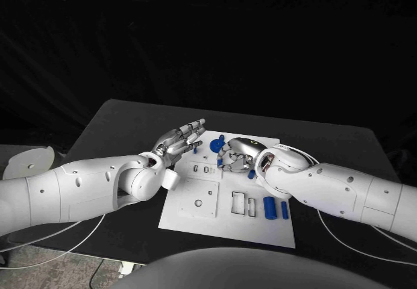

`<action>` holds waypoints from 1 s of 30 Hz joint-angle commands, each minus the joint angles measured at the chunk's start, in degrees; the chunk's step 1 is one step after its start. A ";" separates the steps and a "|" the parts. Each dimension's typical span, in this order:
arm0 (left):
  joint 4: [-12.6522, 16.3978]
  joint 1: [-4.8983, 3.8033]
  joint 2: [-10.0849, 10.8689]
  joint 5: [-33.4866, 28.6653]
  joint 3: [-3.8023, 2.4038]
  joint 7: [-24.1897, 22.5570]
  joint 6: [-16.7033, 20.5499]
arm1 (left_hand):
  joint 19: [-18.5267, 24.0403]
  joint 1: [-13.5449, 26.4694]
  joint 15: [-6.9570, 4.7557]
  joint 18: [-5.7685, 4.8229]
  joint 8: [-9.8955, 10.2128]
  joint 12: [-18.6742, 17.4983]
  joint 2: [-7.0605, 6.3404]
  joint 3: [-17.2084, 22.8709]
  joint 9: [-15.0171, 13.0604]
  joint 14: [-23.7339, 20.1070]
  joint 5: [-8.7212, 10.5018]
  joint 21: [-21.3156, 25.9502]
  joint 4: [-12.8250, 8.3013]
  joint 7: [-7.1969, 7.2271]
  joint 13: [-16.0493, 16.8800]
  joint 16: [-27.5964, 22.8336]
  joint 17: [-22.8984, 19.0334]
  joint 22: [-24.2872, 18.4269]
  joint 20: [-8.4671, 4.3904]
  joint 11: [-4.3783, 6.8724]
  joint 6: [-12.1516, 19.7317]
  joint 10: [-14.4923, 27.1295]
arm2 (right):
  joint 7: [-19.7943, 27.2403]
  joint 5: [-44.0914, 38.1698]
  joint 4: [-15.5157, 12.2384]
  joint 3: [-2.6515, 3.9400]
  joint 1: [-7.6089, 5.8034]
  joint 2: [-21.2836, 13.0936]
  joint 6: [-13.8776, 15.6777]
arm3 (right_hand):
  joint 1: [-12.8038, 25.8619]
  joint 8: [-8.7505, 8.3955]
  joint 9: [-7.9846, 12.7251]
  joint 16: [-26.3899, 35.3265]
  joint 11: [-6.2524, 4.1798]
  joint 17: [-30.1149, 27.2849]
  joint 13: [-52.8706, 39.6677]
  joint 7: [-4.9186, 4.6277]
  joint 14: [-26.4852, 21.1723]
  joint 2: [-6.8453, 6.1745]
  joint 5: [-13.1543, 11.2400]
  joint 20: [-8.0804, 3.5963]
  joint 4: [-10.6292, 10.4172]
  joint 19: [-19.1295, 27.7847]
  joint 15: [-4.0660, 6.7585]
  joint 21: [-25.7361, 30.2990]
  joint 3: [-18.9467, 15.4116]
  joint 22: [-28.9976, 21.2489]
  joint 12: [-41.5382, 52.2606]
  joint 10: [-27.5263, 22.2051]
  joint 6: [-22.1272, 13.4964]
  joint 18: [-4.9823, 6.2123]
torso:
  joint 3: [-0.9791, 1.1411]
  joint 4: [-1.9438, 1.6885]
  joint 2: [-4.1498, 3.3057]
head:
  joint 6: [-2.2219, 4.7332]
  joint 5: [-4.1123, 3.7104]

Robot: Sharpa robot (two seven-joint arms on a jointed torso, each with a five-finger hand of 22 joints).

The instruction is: Assemble the parts on the task board

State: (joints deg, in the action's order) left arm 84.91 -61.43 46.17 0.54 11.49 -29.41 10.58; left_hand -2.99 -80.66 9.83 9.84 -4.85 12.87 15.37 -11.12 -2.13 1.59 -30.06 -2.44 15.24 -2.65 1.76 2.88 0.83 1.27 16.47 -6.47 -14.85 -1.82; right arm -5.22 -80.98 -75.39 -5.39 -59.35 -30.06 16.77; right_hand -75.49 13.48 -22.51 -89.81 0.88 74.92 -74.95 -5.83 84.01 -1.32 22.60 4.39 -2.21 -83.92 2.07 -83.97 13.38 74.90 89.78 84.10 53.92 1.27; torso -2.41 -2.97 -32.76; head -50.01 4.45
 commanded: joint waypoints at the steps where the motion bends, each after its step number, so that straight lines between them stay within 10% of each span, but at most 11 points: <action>1: 0.03 -0.03 -0.19 -0.01 -0.05 -0.34 -0.99 | -0.35 -0.46 0.31 0.29 -0.23 0.34 0.07 0.30 -0.06 0.10 -0.19 -0.34 -0.17 -0.41 0.07 0.32 0.07 0.07 0.21 -0.16 0.03 0.04 | -0.47 -0.86 0.33 0.01 0.18 0.29 -1.37 | -0.31 0.08 -1.36 -0.19 0.38 15.08 -15.05 0.11 5.99 -0.27 0.32 -0.06 0.34 -1.04 -0.09 0.27 0.13 12.27 0.22 5.90 0.14 0.68 | 0.00 -0.08 0.05 | 0.01 -0.01; 30: -0.52 -0.02 -0.60 -0.49 -0.04 -0.02 -1.53 | -0.37 -0.52 0.29 0.29 -0.25 0.84 0.12 0.40 -0.06 0.11 -0.26 -0.36 -0.19 -0.37 0.14 0.33 0.07 0.07 0.21 -0.41 0.02 -0.12 | -0.75 -3.64 1.61 0.01 1.70 1.35 -2.82 | 0.50 -2.08 -0.83 -0.19 0.61 15.08 -15.05 -0.56 5.99 -0.86 -3.84 0.31 0.95 -0.19 -0.38 1.63 0.48 11.84 0.22 5.90 -3.92 1.03 | 0.00 0.07 0.02 | 0.01 -0.04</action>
State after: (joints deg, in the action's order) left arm 84.35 -61.43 45.74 0.44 11.49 -29.08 10.24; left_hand -2.99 -80.66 9.83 9.84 -4.85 13.54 15.37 -10.95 -2.11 1.59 -30.06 -2.44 15.06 -2.65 1.83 2.88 0.81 1.26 16.47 -6.47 -14.84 -1.82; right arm -5.44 -83.28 -73.82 -5.33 -57.77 -28.74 15.62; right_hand -74.99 11.64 -23.38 -89.81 1.09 74.90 -74.92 -6.41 84.02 -1.81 18.93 4.39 -1.58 -83.92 2.07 -82.62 14.03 74.94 89.78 83.89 50.32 1.27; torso -2.41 -2.93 -32.76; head -50.01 4.48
